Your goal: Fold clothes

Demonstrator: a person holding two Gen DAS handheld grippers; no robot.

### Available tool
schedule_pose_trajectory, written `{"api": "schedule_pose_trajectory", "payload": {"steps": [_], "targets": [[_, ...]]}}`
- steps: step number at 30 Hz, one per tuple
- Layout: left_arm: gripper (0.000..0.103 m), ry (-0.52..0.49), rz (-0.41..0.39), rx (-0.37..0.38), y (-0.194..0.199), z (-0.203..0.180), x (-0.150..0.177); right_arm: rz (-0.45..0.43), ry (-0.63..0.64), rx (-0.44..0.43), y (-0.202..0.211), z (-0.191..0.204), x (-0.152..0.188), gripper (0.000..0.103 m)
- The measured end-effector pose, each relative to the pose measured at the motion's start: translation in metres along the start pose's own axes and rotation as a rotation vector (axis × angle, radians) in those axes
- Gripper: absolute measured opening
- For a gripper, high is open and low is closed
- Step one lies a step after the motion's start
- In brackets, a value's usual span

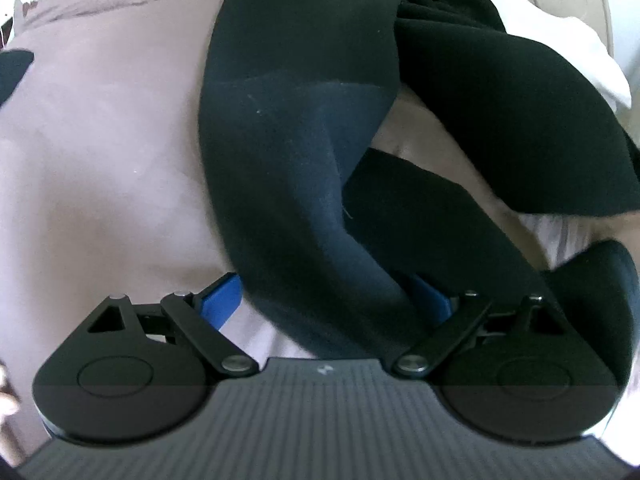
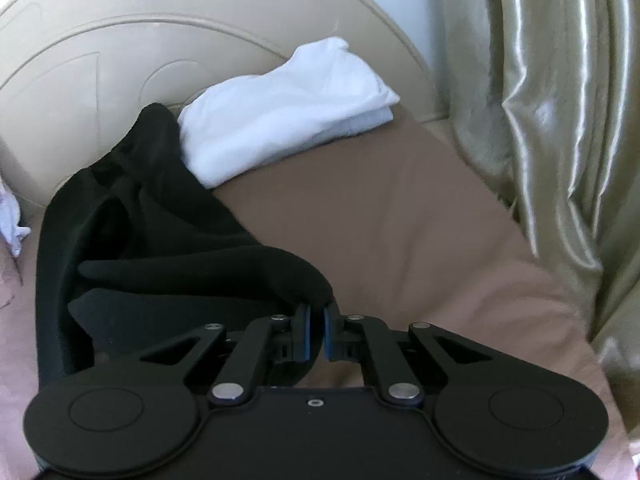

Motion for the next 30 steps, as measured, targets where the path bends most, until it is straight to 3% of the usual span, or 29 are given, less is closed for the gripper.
{"api": "schedule_pose_trajectory", "payload": {"steps": [2, 5, 7, 9, 12, 15, 17, 20, 25, 27, 29, 30], "targets": [[0.103, 0.006, -0.01, -0.047, -0.012, 0.005, -0.003, -0.003, 0.02, -0.03, -0.001, 0.002, 0.001, 0.009], [0.103, -0.023, -0.038, -0.102, -0.031, 0.013, -0.011, -0.018, 0.032, -0.077, -0.003, 0.01, 0.001, 0.01], [0.095, -0.055, -0.071, -0.085, -0.034, 0.014, -0.016, 0.011, -0.002, -0.137, -0.004, 0.019, 0.007, 0.012], [0.062, -0.13, -0.118, -0.083, -0.03, 0.012, -0.02, 0.049, -0.046, -0.202, -0.006, 0.028, 0.015, 0.012], [0.022, -0.254, -0.17, -0.14, -0.017, 0.011, -0.028, 0.105, -0.111, -0.301, -0.007, 0.043, 0.026, 0.012], [0.011, -0.21, -0.145, -0.096, -0.01, 0.031, -0.045, 0.095, -0.178, -0.293, -0.006, 0.04, 0.027, 0.009], [0.01, -0.192, -0.154, -0.096, -0.001, 0.053, -0.063, 0.055, -0.179, -0.325, 0.002, 0.042, 0.021, 0.008], [0.009, -0.234, -0.239, -0.159, 0.024, 0.086, -0.102, -0.04, -0.137, -0.373, 0.02, 0.049, 0.003, 0.008], [0.009, -0.186, -0.51, -0.349, 0.1, 0.165, -0.196, -0.221, -0.094, -0.336, 0.062, 0.048, -0.035, 0.008], [0.01, -0.115, -0.612, -0.37, 0.137, 0.189, -0.224, -0.294, -0.047, -0.3, 0.079, 0.047, -0.056, 0.007], [0.01, -0.077, -0.653, -0.369, 0.156, 0.205, -0.238, -0.325, 0.005, -0.278, 0.09, 0.047, -0.072, 0.007], [0.01, -0.078, -0.62, -0.361, 0.15, 0.209, -0.234, -0.323, 0.04, -0.266, 0.092, 0.048, -0.076, 0.008]]}}
Point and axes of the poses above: each gripper's, at about its wrist camera, not at the fingertips, and y roughly against the way its jaws point, z to its left, x to its underside, the point moved 9 cm from there along -y, roughly the way its jaws point, and after that the axes turned 5 degrees about -z, right-handed, at the moved point
